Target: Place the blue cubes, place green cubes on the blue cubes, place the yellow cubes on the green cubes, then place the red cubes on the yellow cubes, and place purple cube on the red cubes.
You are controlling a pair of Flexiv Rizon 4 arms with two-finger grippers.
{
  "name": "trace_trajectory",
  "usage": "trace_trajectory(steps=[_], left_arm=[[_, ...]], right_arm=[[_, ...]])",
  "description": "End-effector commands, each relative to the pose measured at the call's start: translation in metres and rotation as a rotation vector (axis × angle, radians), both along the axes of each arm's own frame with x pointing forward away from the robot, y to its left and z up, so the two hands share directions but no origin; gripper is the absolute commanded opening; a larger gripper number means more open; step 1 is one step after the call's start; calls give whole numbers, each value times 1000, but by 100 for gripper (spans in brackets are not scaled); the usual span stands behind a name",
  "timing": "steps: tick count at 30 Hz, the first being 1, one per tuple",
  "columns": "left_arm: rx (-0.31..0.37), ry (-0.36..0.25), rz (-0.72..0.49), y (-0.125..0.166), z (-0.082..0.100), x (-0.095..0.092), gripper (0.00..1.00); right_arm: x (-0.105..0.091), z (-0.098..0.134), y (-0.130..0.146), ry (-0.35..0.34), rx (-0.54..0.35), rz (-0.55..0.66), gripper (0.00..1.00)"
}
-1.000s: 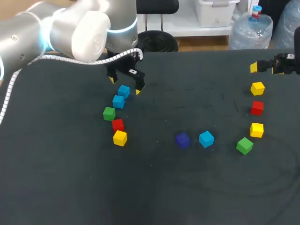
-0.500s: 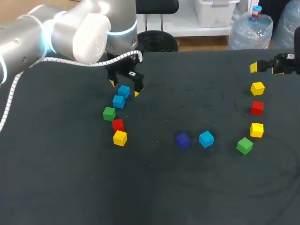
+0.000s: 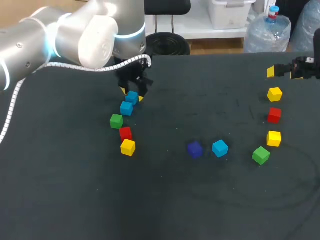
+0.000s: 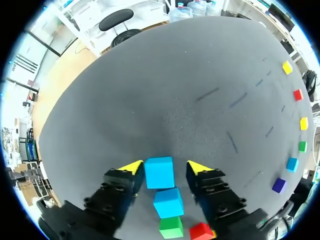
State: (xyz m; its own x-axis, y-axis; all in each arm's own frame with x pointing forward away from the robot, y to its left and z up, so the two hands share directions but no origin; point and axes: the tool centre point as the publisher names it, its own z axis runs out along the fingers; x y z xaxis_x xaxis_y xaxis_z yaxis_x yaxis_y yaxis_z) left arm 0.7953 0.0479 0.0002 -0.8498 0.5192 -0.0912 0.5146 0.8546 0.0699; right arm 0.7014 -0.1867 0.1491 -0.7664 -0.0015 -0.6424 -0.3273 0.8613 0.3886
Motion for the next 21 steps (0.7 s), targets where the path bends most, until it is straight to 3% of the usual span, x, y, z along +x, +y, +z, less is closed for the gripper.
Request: trace_trajectory(steps=[1, 9, 12, 16, 18, 19, 21], left_arm=[[5, 9, -1, -1, -2, 4, 50], [5, 14, 0, 0, -4, 4, 45], [7, 11, 0, 1, -2, 4, 32], [10, 7, -3, 1, -2, 3, 26], [10, 6, -4, 0, -2, 3, 12], [11, 5, -5, 0, -2, 3, 0], [10, 3, -9, -1, -1, 2, 0]], right_arm=[[-1, 1, 1, 0, -5, -6, 100], [-1, 1, 1, 0, -5, -6, 100], [-1, 1, 1, 0, -5, -6, 100], [-1, 1, 1, 0, -5, -6, 100], [-1, 1, 1, 0, -5, -6, 100], [-1, 1, 1, 0, -5, -6, 100], [-1, 1, 1, 0, -5, -6, 100]])
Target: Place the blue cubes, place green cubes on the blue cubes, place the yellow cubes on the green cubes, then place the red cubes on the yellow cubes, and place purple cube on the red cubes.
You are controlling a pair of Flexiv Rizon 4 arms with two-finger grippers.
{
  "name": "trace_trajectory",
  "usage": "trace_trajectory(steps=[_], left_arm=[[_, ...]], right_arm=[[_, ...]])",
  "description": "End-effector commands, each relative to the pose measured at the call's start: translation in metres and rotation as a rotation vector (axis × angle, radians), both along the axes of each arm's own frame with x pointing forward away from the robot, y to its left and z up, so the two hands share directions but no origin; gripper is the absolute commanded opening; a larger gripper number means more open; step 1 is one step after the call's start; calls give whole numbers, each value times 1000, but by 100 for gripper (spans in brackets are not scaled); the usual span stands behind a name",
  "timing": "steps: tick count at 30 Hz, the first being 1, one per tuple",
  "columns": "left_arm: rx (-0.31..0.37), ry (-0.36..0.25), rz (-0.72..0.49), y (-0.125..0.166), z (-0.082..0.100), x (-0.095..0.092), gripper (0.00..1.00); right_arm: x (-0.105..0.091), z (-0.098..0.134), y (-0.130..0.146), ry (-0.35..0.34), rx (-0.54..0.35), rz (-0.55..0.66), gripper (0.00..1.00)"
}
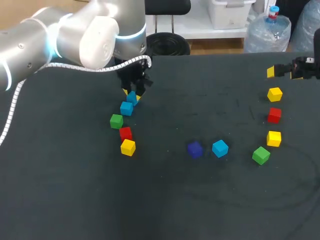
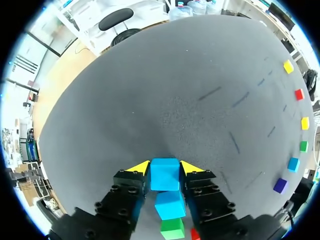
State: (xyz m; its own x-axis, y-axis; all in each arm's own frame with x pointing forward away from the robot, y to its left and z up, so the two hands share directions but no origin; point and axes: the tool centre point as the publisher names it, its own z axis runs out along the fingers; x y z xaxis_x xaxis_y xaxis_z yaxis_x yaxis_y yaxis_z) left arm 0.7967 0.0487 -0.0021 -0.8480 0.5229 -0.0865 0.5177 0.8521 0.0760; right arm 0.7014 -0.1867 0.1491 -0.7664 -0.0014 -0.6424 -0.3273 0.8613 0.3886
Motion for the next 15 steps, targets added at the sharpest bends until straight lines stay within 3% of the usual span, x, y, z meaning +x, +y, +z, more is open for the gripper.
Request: trace_trajectory(steps=[1, 9, 15], left_arm=[[1, 1, -9, -2, 2, 0, 0], [-22, -16, -144, -9, 17, -16, 0], [-40, -36, -310, -13, 29, -33, 0]], right_arm=[[-1, 1, 1, 0, -5, -6, 100], [-1, 1, 1, 0, -5, -6, 100], [-1, 1, 1, 0, -5, -6, 100]])
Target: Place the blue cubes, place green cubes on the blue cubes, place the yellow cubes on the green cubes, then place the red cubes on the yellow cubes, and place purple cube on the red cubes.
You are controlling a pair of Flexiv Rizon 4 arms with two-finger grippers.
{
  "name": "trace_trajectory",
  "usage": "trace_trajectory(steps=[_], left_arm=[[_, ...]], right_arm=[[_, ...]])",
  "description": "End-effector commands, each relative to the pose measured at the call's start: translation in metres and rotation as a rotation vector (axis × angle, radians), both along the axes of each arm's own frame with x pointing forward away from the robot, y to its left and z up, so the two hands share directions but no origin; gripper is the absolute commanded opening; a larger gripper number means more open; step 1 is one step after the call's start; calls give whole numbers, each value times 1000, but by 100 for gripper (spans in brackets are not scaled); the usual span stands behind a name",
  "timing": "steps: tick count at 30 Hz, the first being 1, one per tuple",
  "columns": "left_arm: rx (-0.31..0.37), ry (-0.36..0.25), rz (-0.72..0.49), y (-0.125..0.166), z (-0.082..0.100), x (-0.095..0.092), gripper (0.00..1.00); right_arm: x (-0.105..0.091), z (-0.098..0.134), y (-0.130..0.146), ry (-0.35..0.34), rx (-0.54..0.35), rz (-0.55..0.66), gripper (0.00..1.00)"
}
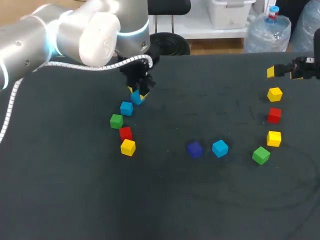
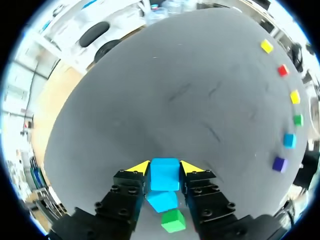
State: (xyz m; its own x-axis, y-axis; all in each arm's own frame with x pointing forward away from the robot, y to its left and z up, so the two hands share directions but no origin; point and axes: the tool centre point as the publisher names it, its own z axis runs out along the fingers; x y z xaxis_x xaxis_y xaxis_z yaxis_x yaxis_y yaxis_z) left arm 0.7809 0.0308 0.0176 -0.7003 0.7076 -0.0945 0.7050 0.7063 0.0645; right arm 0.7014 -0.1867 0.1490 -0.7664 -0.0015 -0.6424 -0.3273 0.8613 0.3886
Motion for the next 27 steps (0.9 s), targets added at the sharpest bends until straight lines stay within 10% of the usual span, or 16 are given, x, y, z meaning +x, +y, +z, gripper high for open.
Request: trace_trajectory(steps=[1, 11, 27], left_arm=[[-41, -34, -106, 4, 11, -21, 0], [-148, -15, -437, -6, 22, -51, 0], [-109, -70, -664, -32, 22, -68, 0]], right_arm=[[-1, 1, 1, 0, -5, -6, 100], [-1, 1, 1, 0, -5, -6, 100], [-1, 1, 1, 0, -5, -6, 100]])
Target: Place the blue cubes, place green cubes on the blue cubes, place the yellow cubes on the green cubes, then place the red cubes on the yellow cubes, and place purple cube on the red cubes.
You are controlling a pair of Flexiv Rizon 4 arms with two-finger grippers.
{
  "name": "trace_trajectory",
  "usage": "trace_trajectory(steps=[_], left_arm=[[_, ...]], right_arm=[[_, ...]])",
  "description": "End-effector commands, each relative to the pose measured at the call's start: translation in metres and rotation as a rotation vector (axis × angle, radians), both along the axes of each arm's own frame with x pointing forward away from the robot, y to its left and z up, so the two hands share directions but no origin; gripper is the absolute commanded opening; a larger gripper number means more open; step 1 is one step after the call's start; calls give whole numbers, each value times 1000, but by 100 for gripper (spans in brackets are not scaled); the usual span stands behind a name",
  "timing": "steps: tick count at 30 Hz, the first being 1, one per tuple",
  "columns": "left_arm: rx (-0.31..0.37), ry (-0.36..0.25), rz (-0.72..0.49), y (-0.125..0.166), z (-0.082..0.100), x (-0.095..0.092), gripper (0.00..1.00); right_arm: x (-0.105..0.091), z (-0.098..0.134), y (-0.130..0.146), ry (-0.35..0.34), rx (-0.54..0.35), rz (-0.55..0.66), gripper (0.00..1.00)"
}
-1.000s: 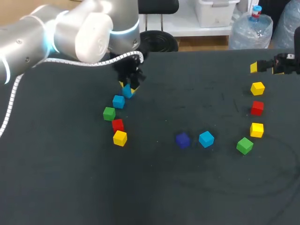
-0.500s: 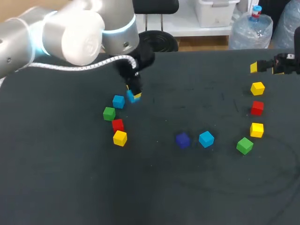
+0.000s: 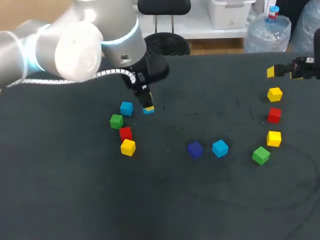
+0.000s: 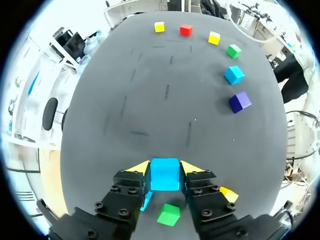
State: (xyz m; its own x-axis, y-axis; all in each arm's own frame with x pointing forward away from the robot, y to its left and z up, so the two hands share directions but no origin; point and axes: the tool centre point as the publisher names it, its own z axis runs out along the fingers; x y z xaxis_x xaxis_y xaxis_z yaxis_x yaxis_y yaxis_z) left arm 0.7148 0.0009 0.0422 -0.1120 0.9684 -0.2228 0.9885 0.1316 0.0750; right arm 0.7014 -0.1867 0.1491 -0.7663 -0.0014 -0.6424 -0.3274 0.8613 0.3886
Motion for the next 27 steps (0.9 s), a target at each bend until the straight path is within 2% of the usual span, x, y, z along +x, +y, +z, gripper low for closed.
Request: trace_trajectory(steps=[1, 27], left_arm=[[9, -2, -5, -4, -3, -2, 0], [42, 20, -59, -42, -15, -13, 0]], right_arm=[[-1, 1, 1, 0, -5, -6, 100], [-1, 1, 1, 0, -5, -6, 100]])
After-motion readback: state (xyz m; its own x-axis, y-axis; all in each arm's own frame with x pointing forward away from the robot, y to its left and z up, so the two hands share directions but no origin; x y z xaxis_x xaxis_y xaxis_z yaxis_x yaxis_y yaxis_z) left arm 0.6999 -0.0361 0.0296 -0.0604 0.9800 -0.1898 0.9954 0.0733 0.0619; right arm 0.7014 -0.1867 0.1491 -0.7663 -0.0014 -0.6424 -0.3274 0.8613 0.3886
